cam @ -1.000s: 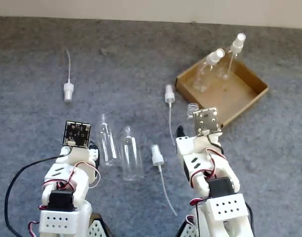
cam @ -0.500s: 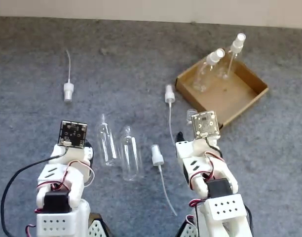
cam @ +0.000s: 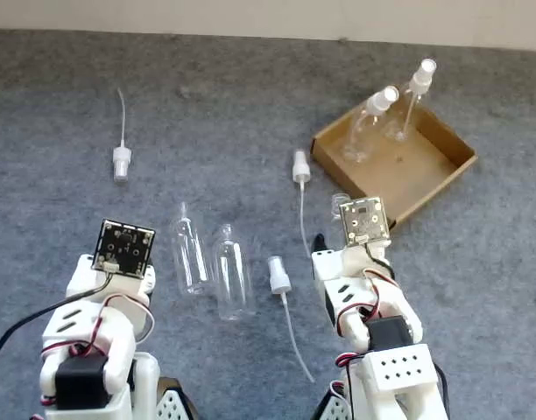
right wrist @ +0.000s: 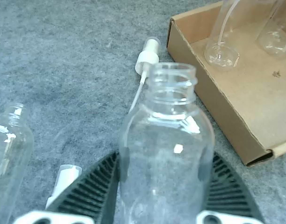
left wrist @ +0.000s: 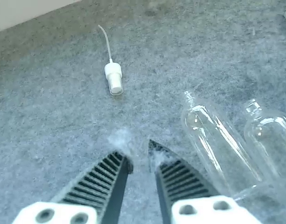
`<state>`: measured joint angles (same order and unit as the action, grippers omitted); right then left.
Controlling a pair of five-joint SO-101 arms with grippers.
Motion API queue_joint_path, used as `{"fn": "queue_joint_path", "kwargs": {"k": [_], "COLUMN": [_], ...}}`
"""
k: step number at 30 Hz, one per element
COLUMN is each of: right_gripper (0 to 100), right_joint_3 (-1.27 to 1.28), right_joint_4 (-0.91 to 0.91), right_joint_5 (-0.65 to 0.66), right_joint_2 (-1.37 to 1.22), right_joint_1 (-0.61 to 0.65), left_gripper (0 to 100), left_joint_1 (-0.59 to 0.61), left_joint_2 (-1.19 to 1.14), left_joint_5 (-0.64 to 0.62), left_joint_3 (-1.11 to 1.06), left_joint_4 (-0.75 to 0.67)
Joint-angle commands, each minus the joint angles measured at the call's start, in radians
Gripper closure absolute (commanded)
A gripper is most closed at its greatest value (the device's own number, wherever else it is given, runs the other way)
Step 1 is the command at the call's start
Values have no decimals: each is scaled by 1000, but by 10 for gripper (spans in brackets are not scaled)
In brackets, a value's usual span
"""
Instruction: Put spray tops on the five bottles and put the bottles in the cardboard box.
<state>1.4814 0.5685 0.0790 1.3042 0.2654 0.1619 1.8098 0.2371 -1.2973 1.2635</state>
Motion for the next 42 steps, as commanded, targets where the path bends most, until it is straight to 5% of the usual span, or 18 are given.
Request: {"fn": "queue_joint_path", "kwargs": {"k": [1, 31, 38, 42], "right_gripper": [807, 807, 807, 807], "right_joint_3": [-8, -8, -8, -8], "right_joint_4": [-24, -24, -24, -24], "right_joint_5": [-8, -3, -3, -3], "right_joint_2": [18, 18, 18, 18], "right_joint_1": [-5, -5, -4, -4], "left_gripper": [993, 989, 986, 898], "left_joint_1": [8, 10, 130, 173], "left_joint_2": [-12, -1256, -1526, -1692], "left_joint_5": [9, 6, 5, 3], "left_joint_3": [114, 832, 986, 1066], "left_joint_4": [63, 6, -150, -199]}}
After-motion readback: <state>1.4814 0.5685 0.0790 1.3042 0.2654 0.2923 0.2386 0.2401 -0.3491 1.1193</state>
